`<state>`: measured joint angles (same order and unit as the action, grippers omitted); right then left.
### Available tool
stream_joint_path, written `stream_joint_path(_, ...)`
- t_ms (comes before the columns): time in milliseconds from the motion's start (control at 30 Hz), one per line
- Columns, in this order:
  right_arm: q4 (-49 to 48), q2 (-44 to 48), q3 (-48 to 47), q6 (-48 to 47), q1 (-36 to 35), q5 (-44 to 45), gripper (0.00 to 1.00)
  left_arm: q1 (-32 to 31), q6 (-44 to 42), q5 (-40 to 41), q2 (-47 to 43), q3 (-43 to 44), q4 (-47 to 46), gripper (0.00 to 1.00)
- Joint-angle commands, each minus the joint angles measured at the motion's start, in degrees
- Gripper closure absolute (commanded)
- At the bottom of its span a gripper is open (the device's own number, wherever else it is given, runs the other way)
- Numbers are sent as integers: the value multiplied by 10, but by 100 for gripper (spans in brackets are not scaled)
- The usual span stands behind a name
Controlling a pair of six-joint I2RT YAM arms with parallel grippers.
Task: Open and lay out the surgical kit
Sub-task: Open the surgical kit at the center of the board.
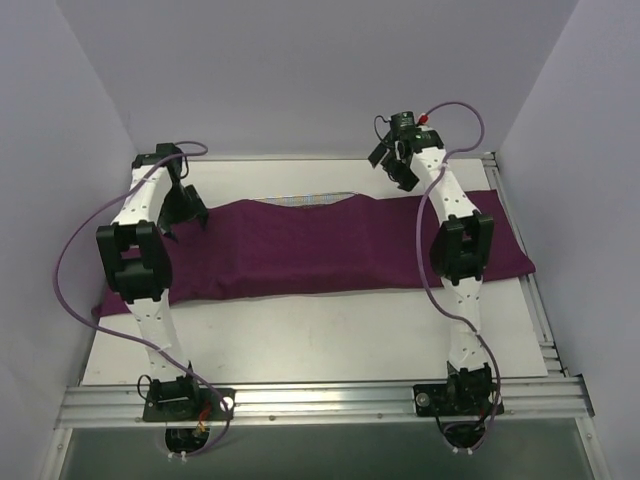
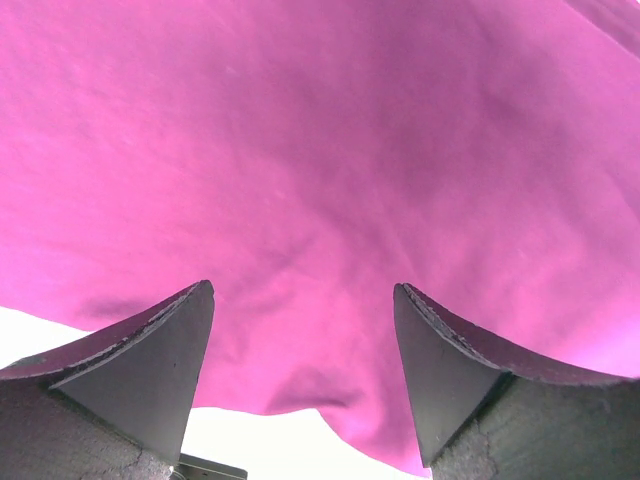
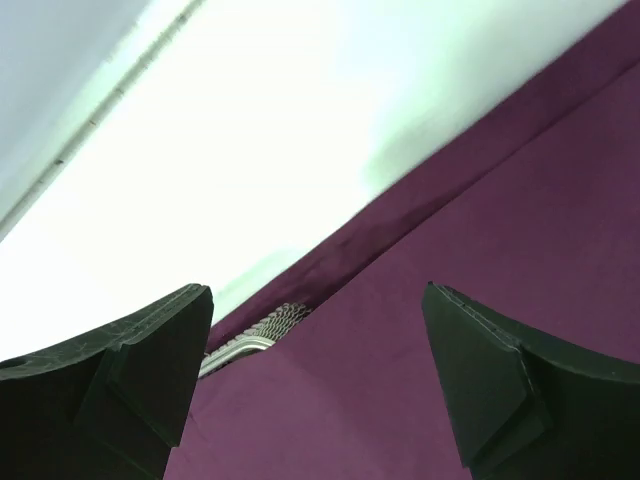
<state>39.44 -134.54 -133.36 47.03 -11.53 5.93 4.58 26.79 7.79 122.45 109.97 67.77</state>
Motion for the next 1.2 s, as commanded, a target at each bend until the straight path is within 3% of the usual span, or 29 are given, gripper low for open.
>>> stream_joint_path(0,86,-47,-15,83,3,7,11,-10,20,-10,-48,-14,-15,19)
stream_joint_path(400,62,-82,-19,73,-25,2,17,-18,19,-18,-92,-99,-52,19)
stream_joint_path(667,46,-55,36,69,-40,-7,23,-18,12,-16,-95,-93,-53,20)
stream_joint_path(833,36,-32,60,59,-46,3,36,-17,9,-15,-96,-94,-53,20)
stream_joint_path(1000,25,-12,77,46,-45,23,41,-18,8,-15,-96,-96,-56,20)
stream_joint_path(1167,23,5,71,36,-43,29,62,-18,6,-11,-96,-94,-55,19)
